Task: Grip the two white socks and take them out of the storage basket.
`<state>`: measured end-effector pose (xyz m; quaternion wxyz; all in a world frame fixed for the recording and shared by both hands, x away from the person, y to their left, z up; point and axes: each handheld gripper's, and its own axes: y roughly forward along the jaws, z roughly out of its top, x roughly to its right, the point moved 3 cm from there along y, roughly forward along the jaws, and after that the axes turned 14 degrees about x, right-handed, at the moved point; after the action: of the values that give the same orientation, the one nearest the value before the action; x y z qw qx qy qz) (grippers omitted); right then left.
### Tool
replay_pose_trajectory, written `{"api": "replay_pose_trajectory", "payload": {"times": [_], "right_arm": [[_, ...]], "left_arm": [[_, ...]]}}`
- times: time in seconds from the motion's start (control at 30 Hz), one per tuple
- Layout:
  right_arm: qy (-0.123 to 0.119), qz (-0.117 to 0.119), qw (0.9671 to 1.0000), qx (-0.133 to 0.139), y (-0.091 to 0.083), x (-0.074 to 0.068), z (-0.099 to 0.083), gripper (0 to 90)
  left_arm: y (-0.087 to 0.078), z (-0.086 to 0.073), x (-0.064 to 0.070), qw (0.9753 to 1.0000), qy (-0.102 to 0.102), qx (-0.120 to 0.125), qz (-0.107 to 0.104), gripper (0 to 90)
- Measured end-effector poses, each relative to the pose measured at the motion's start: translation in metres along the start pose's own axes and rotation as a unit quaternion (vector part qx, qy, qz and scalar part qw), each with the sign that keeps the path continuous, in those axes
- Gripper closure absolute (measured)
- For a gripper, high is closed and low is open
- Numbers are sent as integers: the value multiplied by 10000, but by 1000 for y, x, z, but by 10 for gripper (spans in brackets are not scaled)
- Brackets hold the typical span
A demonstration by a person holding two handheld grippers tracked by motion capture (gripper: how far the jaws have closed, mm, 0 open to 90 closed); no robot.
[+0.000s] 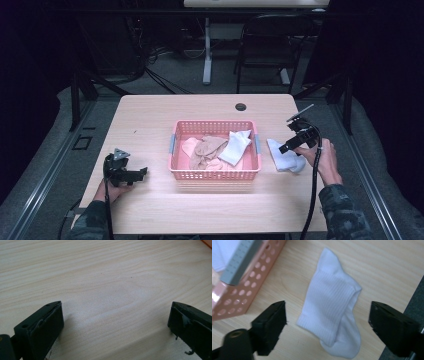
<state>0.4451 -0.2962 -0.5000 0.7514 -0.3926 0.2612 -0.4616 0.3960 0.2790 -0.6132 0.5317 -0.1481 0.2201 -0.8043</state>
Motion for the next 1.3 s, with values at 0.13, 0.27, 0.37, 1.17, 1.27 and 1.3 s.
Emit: {"api": "replay_pose_trajectory", "payload": {"times": [0.13,0.27,0.37,1.17,1.27,1.3], "right_arm": [[-138,75,9998,82,-3,-6,4,21],[-166,145,9994,257,-6,-11,8,0],[-175,163,9993,288,-9,-14,10,0],[-886,443,9932,620,-29,-63,44,12],[-976,464,9922,620,-30,-67,50,7],[-1013,455,9919,623,-30,-69,53,7]], "left_arm": [[0,0,0,10000,10,12,-6,2],[0,0,0,10000,11,13,-7,2],[0,0,0,10000,2,9,-10,2],[0,0,0,10000,12,0,-17,2],[0,0,0,10000,11,1,-17,2],[0,0,0,10000,21,4,-15,2]]}}
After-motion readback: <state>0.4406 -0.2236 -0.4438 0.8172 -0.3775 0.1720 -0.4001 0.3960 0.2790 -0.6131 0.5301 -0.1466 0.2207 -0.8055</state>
